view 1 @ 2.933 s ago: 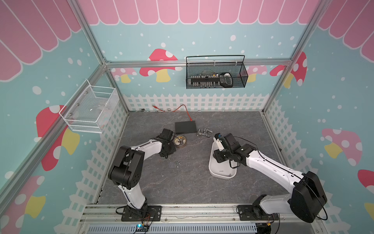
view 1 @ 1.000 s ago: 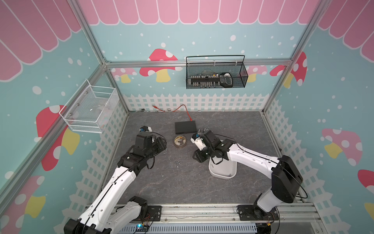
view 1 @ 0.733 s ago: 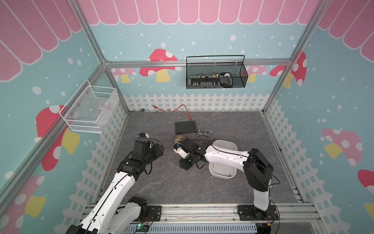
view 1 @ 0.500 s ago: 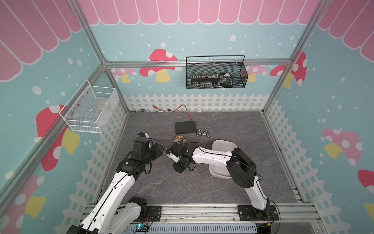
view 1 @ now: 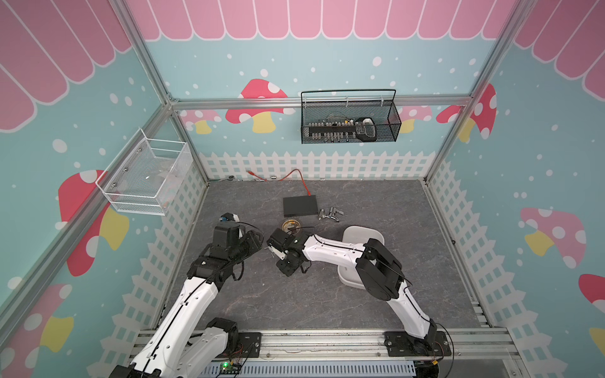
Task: Put the screws on the desktop into the storage box
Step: Pick up the screw from the center of the board.
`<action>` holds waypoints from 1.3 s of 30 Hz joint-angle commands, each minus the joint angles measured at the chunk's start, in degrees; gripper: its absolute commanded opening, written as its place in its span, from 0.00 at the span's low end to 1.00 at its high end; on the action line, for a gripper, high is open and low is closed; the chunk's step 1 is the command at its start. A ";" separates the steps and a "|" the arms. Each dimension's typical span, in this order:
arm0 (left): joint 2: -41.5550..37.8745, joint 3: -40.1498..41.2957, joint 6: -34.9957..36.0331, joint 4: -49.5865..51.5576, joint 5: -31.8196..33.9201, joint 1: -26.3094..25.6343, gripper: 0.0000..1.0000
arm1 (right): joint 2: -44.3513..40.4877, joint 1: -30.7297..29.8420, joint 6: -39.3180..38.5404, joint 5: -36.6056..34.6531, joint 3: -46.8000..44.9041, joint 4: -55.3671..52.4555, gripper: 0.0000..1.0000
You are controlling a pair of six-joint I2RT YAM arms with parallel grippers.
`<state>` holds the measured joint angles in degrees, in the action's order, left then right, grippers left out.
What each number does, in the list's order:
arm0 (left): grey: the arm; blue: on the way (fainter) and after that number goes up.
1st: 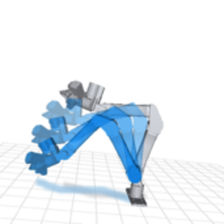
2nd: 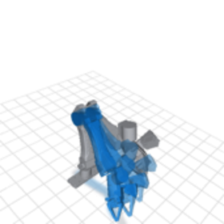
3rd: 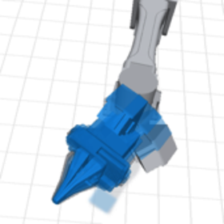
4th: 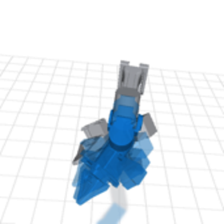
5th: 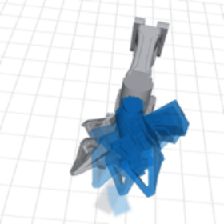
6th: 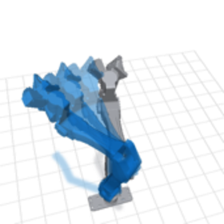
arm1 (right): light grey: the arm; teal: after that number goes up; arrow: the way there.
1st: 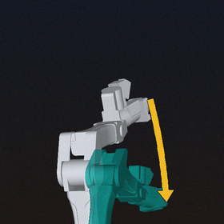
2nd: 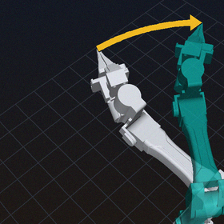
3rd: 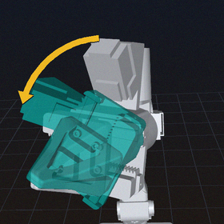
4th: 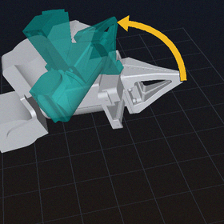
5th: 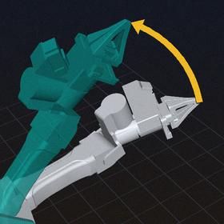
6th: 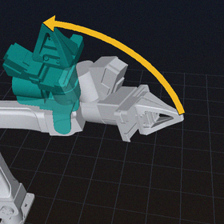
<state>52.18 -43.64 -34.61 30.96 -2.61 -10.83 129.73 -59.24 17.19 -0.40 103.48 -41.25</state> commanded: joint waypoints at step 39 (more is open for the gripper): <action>4.67 1.11 1.21 -1.95 -5.55 0.72 0.56 | -36.49 19.96 4.45 31.77 -34.71 14.96 0.00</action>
<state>55.77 -43.51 -34.24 30.06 -5.54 -10.50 97.45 -42.24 19.00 23.44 72.53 -29.69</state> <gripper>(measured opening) 0.555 0.060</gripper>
